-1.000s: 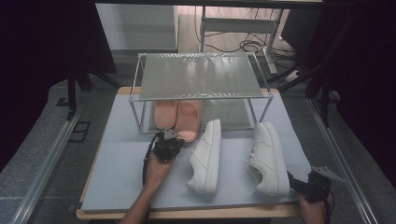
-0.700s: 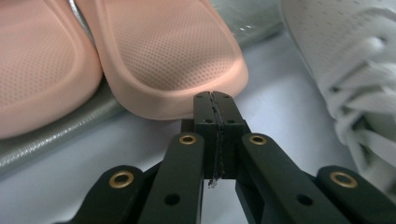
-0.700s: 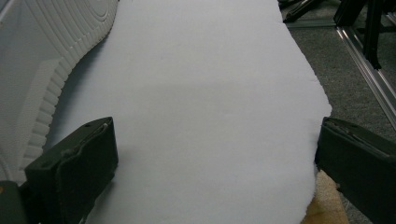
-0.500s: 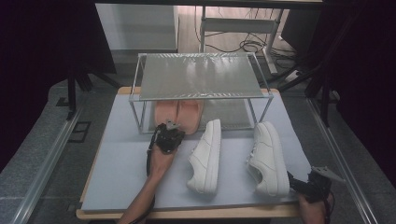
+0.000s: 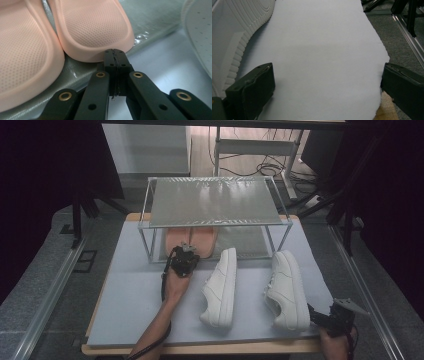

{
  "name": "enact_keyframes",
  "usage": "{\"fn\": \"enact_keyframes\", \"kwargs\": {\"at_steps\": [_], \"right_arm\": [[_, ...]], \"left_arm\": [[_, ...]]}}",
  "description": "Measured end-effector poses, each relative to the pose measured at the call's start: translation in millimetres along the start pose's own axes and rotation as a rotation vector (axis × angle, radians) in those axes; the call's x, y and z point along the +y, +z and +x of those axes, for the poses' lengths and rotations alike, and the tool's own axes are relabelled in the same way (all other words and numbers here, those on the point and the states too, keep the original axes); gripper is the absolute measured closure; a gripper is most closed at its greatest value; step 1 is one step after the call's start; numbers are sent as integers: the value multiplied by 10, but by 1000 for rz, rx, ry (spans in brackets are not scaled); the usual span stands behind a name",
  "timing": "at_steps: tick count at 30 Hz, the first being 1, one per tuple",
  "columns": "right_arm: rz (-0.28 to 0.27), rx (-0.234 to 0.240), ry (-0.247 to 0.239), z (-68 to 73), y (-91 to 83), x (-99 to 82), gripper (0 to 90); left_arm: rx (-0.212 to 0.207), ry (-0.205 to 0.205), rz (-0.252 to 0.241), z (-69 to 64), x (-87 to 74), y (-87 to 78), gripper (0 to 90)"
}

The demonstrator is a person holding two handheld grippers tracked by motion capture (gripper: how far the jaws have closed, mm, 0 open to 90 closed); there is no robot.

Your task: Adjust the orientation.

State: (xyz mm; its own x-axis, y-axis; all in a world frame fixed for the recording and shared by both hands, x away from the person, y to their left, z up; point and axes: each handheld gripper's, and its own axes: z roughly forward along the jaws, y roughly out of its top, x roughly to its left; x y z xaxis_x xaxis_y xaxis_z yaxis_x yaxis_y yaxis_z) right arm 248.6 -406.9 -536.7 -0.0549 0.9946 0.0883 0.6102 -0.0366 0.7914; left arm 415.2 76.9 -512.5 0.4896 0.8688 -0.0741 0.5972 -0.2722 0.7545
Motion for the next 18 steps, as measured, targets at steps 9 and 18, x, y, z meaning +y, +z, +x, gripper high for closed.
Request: {"fn": "enact_keyframes", "kwargs": {"at_steps": [9,18], "right_arm": [[0,1,-1,-1,0,0,0],[0,1,-1,-1,0,0,0]], "left_arm": [[8,-7,-8,18,8,55,895],[5,2,-16,-35,16,-21,814]]}}
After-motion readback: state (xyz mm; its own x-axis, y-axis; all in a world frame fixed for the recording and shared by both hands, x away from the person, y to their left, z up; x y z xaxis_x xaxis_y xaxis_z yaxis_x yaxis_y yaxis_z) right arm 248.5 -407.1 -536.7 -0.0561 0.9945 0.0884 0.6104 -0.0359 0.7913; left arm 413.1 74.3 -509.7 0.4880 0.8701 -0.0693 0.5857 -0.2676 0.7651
